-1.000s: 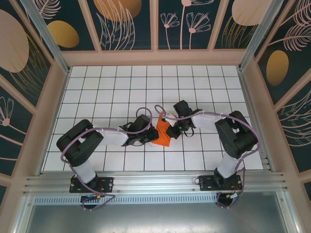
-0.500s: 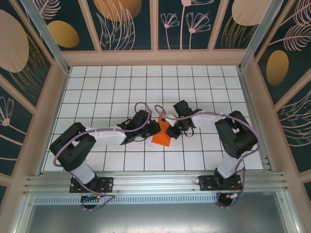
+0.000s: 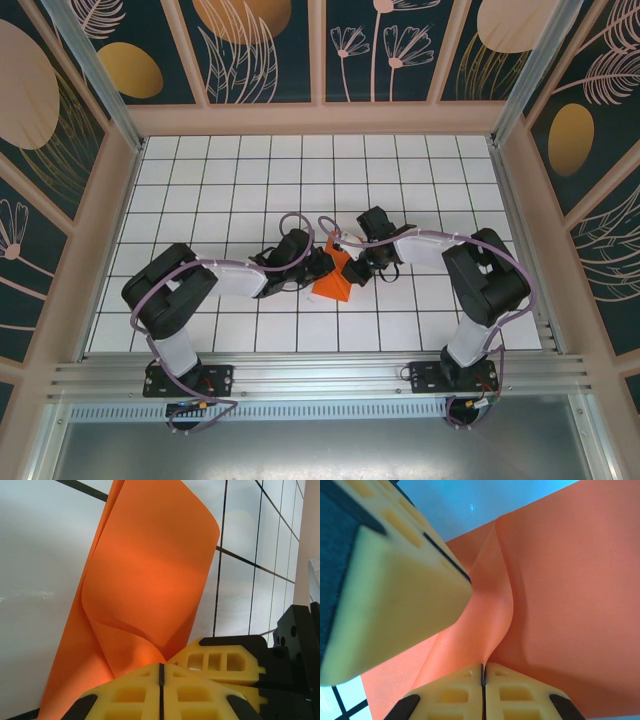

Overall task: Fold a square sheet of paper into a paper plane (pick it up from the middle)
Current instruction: Fold the triangle a second time at the center of the table.

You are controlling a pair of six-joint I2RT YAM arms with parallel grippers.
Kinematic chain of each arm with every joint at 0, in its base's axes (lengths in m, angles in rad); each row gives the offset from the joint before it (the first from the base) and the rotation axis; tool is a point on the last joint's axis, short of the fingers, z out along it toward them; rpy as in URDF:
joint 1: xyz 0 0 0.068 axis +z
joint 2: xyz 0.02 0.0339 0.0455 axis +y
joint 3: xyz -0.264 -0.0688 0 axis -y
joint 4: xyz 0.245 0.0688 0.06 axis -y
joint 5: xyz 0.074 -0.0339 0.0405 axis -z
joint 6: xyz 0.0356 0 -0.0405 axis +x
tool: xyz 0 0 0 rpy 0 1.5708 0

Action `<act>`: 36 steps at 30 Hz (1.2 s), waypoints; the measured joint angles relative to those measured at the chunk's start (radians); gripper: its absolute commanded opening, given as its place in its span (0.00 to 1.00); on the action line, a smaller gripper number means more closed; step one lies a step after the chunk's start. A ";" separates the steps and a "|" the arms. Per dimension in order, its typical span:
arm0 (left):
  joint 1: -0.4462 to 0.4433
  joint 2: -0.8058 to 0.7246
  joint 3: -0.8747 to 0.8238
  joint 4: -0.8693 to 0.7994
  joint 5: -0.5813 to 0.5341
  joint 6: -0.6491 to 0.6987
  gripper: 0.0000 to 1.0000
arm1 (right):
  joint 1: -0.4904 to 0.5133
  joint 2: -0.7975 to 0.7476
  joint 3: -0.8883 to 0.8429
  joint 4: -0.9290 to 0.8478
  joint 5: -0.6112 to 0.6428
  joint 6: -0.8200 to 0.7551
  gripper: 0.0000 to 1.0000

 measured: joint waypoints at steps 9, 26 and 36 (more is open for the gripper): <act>0.000 0.041 0.000 0.019 0.000 -0.008 0.10 | 0.000 0.004 0.005 -0.003 -0.002 0.000 0.08; 0.000 0.067 -0.003 0.025 -0.007 -0.015 0.09 | 0.000 0.003 0.010 -0.008 -0.003 0.042 0.18; 0.000 0.068 -0.003 0.025 -0.007 -0.014 0.09 | -0.006 -0.123 0.010 -0.006 0.003 0.157 0.31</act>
